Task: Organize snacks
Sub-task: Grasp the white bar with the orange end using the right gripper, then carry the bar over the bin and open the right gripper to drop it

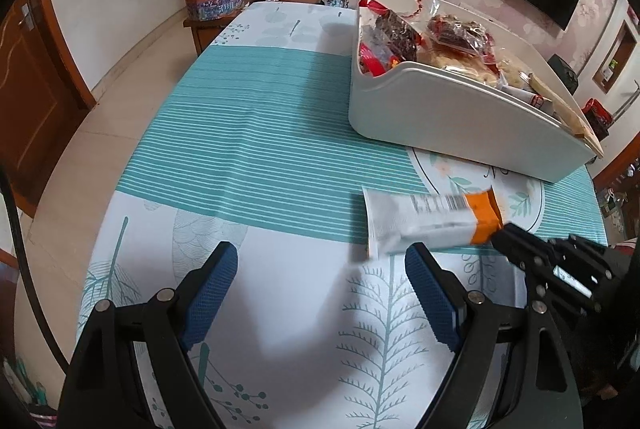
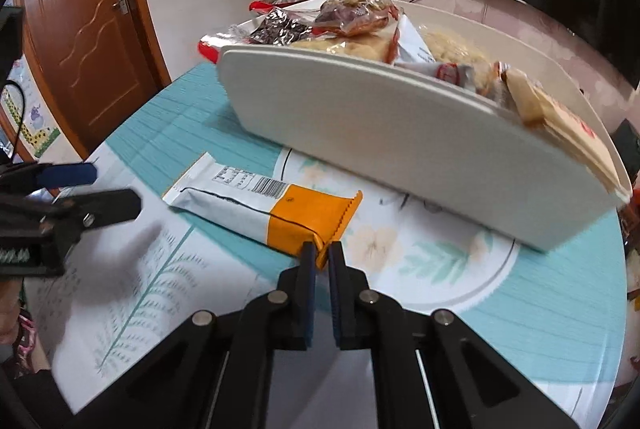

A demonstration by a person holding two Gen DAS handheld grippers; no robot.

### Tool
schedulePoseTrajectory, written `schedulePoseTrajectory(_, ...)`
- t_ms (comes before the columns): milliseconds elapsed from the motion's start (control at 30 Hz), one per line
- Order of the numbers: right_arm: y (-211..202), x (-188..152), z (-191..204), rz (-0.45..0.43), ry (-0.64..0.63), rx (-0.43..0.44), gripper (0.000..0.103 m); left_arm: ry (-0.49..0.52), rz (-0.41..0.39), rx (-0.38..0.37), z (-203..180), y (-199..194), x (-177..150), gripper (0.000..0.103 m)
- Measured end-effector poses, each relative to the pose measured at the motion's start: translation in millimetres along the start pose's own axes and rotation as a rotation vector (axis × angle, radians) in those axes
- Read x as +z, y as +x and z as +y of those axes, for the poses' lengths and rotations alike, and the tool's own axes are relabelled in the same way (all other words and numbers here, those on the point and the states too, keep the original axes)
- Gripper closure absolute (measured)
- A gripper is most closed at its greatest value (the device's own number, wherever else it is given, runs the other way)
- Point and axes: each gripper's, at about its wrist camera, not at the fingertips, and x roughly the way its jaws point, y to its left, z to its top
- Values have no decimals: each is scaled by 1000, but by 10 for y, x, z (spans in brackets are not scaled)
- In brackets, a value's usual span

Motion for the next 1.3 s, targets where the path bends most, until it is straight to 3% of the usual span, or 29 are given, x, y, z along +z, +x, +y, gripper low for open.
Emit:
schedulePoseTrajectory(200, -176, -136, 55, -2, -7, -2, 97, 4, -4, -1, -4, -26, -14, 18)
schedulePoseTrajectory(500, -387, -8, 49, -40, -25, -17, 98, -6, -14, 4, 18, -64, 0, 18)
schedulePoseTrajectory(900, -869, 296, 49, -168, -104, -55, 100, -8, -31, -2, 12, -103, 14, 18)
schedulePoseTrajectory(1300, -1281, 686, -146, -312, -83, -112, 100, -1, -41, -15, -15, -116, 13, 18)
